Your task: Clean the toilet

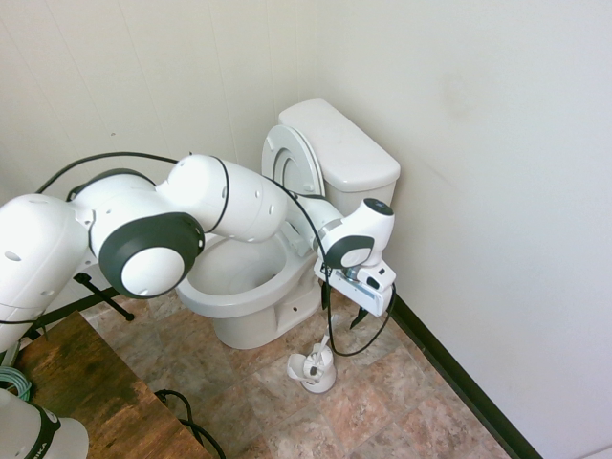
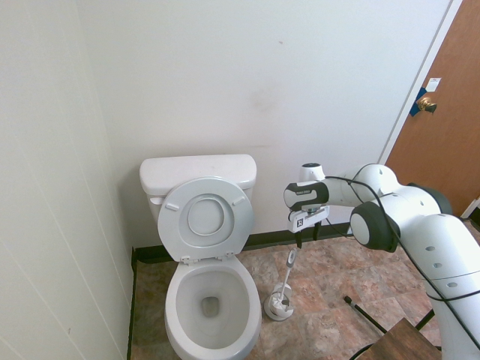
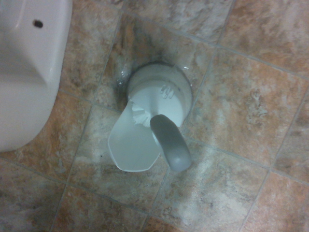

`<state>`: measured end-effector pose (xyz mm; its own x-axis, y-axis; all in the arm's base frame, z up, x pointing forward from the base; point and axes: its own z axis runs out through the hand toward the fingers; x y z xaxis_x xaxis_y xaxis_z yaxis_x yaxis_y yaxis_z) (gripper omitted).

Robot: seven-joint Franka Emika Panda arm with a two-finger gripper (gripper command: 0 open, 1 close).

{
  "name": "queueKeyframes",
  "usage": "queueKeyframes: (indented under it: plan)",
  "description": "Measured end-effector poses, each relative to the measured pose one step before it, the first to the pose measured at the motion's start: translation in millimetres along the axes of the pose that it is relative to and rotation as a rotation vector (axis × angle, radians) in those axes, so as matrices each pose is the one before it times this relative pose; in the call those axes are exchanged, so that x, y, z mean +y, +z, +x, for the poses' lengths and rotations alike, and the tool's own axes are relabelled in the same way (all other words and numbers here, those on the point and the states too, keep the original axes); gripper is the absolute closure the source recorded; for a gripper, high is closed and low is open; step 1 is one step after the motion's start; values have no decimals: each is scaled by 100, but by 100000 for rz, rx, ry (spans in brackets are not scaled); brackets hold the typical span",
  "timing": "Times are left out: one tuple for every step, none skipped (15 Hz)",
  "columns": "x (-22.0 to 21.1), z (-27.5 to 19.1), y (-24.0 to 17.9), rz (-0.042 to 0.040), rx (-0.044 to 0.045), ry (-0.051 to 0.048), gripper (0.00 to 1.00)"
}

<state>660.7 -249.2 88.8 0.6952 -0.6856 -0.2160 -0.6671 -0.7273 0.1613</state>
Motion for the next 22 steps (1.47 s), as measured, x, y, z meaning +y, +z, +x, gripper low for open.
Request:
queueKeyframes:
  plan:
    - [-370,467,967,893,-446,-3531,0]
    - [-431,364,597,1351,-172,-3299,0]
    - [-336,222,343,1302,-832,-2354,0]
    - [-165,173,182,549,-1043,-1277,0]
    - [-106,193,202,38,-985,-425,0]
    - [-128,264,209,138,-661,-371,0]
    - [-185,264,339,213,-615,-698,0]
    - [-230,241,504,186,-622,-880,0]
    - [-251,205,540,11,-702,-590,0]
    - [-226,179,536,-200,-827,-493,0]
    - [-144,169,440,-203,-829,-286,0]
    - [-61,181,364,-153,-664,-121,0]
    - [58,184,253,-146,-845,18,0]
    - [115,202,196,-81,-711,94,100]
    - [98,128,198,-119,-866,52,100]
    - [-33,71,196,-79,-685,-106,100]
    - [-196,21,219,74,-611,-303,100]
    - [-247,12,74,181,-404,-366,100]
    - [-198,57,-17,183,26,-303,100]
    - [-112,71,12,58,115,-177,100]
    - [-46,104,-38,69,242,-96,100]
    - [-43,91,4,89,174,-96,100]
